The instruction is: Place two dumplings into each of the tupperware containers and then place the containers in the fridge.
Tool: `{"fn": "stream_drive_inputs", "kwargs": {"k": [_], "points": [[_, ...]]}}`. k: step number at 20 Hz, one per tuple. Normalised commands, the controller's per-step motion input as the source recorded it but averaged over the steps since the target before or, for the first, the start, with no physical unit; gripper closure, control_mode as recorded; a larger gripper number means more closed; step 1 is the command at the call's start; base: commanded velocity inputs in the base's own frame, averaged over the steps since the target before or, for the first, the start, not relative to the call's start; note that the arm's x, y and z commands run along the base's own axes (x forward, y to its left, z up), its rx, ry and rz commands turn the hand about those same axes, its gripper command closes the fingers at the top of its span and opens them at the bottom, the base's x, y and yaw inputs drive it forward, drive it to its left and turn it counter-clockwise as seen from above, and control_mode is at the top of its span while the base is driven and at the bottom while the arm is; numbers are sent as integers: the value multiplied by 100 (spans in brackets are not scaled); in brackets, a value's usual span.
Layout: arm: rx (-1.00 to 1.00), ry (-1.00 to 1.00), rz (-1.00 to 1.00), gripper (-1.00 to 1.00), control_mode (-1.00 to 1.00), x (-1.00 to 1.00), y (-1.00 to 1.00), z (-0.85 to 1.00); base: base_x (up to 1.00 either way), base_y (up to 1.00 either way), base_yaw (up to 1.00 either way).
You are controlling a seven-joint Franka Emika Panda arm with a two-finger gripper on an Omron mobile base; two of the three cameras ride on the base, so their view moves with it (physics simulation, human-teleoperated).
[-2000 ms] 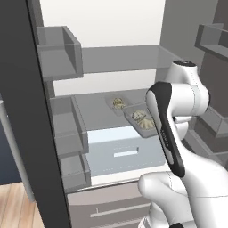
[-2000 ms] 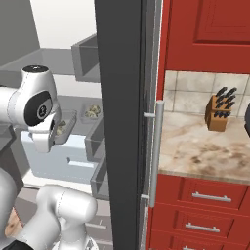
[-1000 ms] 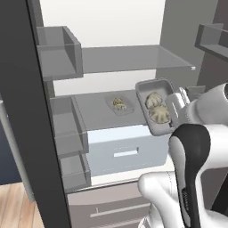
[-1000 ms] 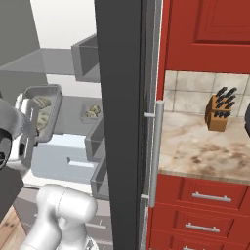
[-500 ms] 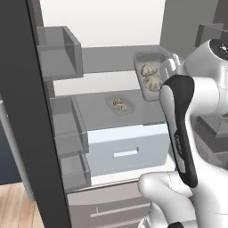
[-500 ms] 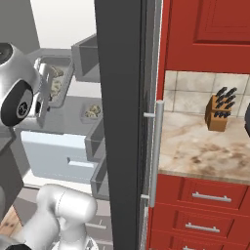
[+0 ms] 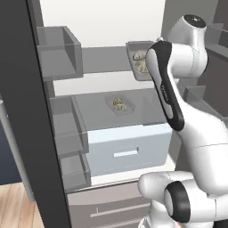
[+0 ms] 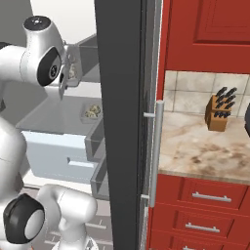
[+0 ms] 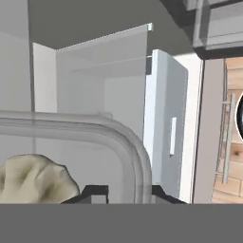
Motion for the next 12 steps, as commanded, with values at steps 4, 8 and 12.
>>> {"fn": "stream_drive_inputs", "kwargs": {"k": [4,8,12], "points": [[0,-3,0,100,-100,68,-4,20,0,0,0],[0,2,0,100,-100,90,-3,1,0,0,0],[0,2,0,100,-100,85,-7,-5,0,0,0]]}}
